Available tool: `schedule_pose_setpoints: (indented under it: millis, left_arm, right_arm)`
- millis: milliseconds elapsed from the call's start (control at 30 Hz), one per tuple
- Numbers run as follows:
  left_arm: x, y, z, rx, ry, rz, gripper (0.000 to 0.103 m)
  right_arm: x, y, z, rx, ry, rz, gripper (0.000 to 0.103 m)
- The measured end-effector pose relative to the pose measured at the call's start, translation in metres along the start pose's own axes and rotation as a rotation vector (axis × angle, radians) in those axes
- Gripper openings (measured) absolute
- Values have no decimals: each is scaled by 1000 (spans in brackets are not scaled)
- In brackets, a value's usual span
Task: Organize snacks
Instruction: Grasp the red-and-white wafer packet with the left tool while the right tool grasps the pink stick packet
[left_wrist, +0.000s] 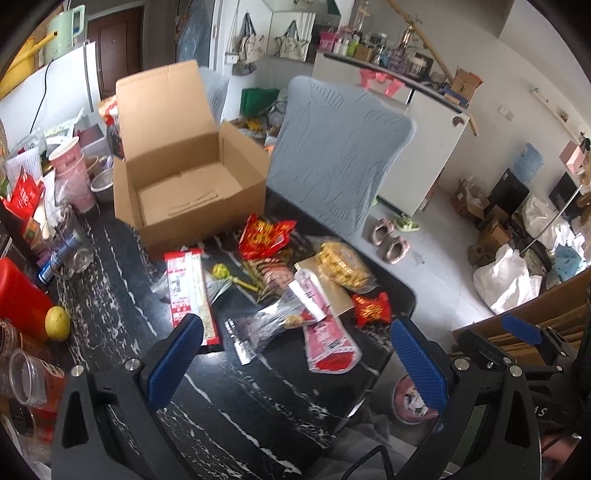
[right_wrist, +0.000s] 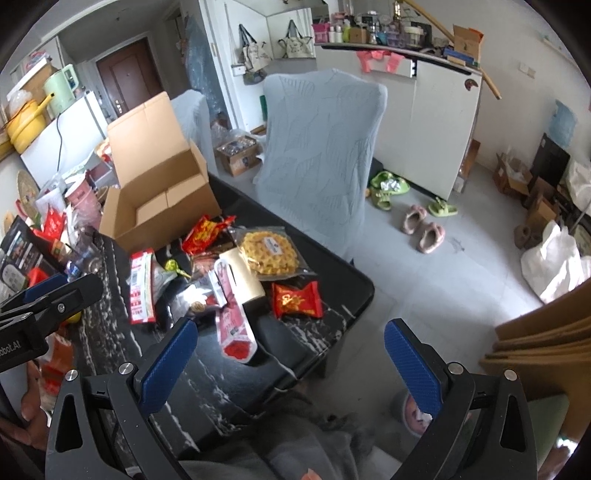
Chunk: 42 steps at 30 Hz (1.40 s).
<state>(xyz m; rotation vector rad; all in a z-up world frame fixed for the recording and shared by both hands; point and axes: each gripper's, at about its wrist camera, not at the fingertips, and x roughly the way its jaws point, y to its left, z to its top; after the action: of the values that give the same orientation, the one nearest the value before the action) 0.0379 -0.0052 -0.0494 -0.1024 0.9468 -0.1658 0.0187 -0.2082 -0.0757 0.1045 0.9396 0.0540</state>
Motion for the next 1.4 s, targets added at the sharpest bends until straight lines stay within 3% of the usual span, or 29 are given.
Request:
schedule_pose_setpoints:
  millis: [667,1067,1333,1400]
  left_arm:
    - [111,81,7,-114,142,212,103]
    - [174,110,18,-86,222,295,102]
    - [193,125,6,-122,280,280,93]
    - [195,127,5,-134,284,270,87]
  right_arm:
    - [127,35,-7,-131,185,115,100]
    - [171,49,-4,-186,265,134,98]
    - [189,61,-11,-202,314,141,96]
    - [193,65,-13,-211,325,143,96]
